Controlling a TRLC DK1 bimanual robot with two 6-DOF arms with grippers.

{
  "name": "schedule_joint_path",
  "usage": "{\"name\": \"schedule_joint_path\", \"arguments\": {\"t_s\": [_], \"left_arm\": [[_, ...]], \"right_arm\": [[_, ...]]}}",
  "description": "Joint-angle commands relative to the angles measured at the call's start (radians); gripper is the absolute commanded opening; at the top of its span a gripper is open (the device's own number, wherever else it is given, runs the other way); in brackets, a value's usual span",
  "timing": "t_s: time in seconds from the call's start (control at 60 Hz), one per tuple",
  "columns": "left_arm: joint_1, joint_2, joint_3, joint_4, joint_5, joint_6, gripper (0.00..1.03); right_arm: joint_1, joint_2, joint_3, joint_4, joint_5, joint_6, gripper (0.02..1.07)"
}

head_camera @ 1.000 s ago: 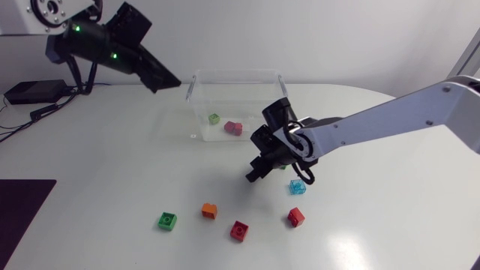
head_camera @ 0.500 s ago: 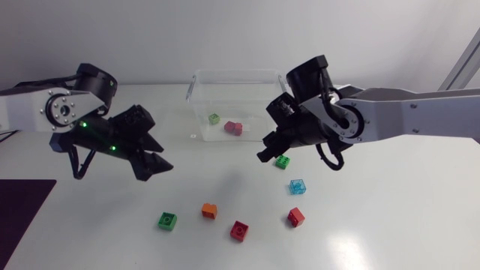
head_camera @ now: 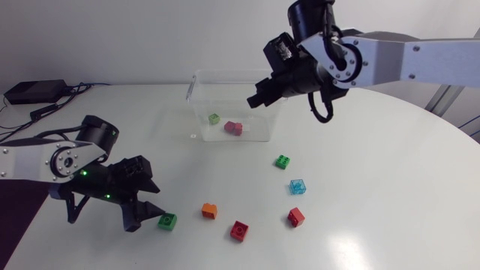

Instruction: Place the duplo bricks in the container

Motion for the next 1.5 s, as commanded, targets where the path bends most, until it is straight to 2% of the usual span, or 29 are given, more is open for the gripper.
{"name": "schedule_joint_path", "arguments": {"t_s": [0.0,0.25,0.533,0.75,0.767,0.817,0.867,0.883,0.9,0.933,1.2,1.4,1.483], "left_arm": [[-0.002,-0.012,-0.045,0.019,0.017,0.046,0.77],[-0.006,-0.043,-0.105,0.059,0.021,0.060,0.77],[-0.006,-0.040,-0.109,0.077,0.021,0.057,0.77],[-0.028,-0.005,-0.111,0.129,0.020,0.043,0.77],[-0.029,-0.003,-0.112,0.131,0.020,0.043,0.77],[-0.032,-0.003,-0.117,0.137,0.020,0.043,0.77],[-0.032,-0.003,-0.121,0.137,0.020,0.044,0.77],[-0.032,-0.003,-0.123,0.137,0.020,0.044,0.77],[-0.032,-0.003,-0.126,0.137,0.020,0.046,0.77],[-0.032,-0.003,-0.131,0.137,0.020,0.052,0.77],[-0.042,-0.098,-0.181,0.131,0.025,0.061,0.77],[-0.072,-0.141,-0.204,0.123,0.026,0.052,0.77],[-0.095,-0.163,-0.212,0.111,0.026,0.043,0.77]], "right_arm": [[-0.019,0.074,0.045,-0.007,0.009,0.026,0.26],[-0.069,0.181,0.131,0.025,-0.001,0.035,0.27],[-0.099,0.250,0.234,0.011,-0.019,0.034,0.27],[-0.115,0.358,0.333,-0.007,-0.019,0.032,0.29],[-0.115,0.367,0.343,-0.012,-0.019,0.032,0.30],[-0.116,0.384,0.361,-0.016,-0.018,0.037,0.42],[-0.116,0.391,0.375,-0.023,-0.018,0.042,0.73],[-0.116,0.391,0.376,-0.023,-0.018,0.043,0.76],[-0.116,0.391,0.381,-0.027,-0.018,0.046,0.90],[-0.115,0.388,0.386,-0.033,-0.014,0.046,1.01],[-0.113,0.253,0.326,-0.064,-0.013,0.049,1.02],[-0.110,0.062,0.119,-0.139,-0.004,0.104,1.02],[-0.107,-0.043,-0.022,-0.142,-0.005,0.124,1.02]]}}
